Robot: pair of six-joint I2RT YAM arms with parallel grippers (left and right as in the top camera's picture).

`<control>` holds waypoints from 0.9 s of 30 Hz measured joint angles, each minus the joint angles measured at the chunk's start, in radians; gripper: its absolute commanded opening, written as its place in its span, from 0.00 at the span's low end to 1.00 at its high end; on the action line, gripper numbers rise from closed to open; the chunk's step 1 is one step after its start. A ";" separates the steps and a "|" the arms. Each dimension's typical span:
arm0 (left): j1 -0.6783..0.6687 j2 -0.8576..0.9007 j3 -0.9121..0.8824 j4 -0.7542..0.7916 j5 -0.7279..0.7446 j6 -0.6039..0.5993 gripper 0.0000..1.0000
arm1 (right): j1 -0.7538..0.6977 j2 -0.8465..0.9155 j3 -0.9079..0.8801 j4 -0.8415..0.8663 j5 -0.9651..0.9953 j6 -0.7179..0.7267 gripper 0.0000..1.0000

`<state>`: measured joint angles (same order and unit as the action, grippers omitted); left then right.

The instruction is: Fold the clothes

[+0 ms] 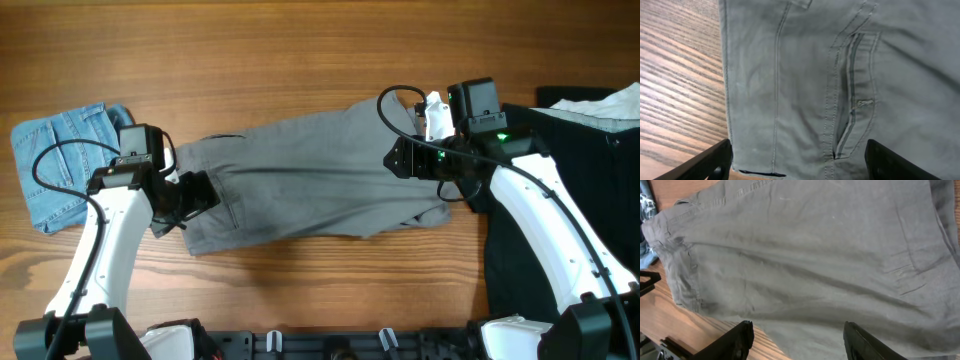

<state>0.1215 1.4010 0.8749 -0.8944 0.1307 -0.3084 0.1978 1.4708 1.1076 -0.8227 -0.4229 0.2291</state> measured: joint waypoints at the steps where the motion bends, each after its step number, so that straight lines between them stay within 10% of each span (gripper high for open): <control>1: 0.010 -0.001 0.000 -0.006 -0.005 0.000 0.88 | 0.000 0.000 0.000 0.000 0.000 0.000 0.66; 22: 0.214 0.152 -0.083 0.142 0.039 0.126 0.86 | 0.000 0.218 0.000 0.059 0.068 0.004 0.64; 26: 0.188 0.200 -0.076 0.212 0.065 0.132 0.70 | 0.000 0.218 0.000 0.060 0.067 0.005 0.61; 27: 0.174 0.206 -0.072 0.225 0.066 0.135 0.52 | 0.000 0.218 0.000 0.062 0.067 0.005 0.61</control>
<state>0.2955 1.6066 0.8028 -0.6693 0.1970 -0.1738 0.1978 1.6890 1.1076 -0.7609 -0.3557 0.2337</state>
